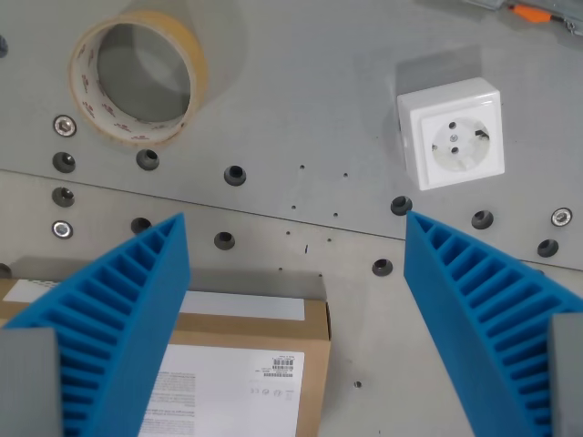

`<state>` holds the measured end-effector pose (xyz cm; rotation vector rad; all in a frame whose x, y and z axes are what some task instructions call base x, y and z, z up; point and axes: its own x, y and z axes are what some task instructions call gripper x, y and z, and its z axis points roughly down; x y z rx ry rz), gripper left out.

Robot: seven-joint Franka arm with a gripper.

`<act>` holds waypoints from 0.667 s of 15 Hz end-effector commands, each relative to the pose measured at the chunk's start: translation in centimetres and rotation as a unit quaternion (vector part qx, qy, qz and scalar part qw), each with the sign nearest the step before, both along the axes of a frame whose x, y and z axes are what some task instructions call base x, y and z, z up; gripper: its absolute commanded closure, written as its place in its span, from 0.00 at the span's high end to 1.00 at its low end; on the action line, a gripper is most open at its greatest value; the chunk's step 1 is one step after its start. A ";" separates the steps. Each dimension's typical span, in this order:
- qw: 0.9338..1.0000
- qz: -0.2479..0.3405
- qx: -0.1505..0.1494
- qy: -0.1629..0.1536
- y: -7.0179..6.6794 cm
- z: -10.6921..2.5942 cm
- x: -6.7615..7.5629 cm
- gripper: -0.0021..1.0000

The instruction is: Move above the white socket

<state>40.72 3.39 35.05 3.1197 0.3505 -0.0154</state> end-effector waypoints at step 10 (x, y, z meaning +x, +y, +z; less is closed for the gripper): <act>0.999 -0.046 -0.001 -0.005 -0.3 -0.1 0.0 1.00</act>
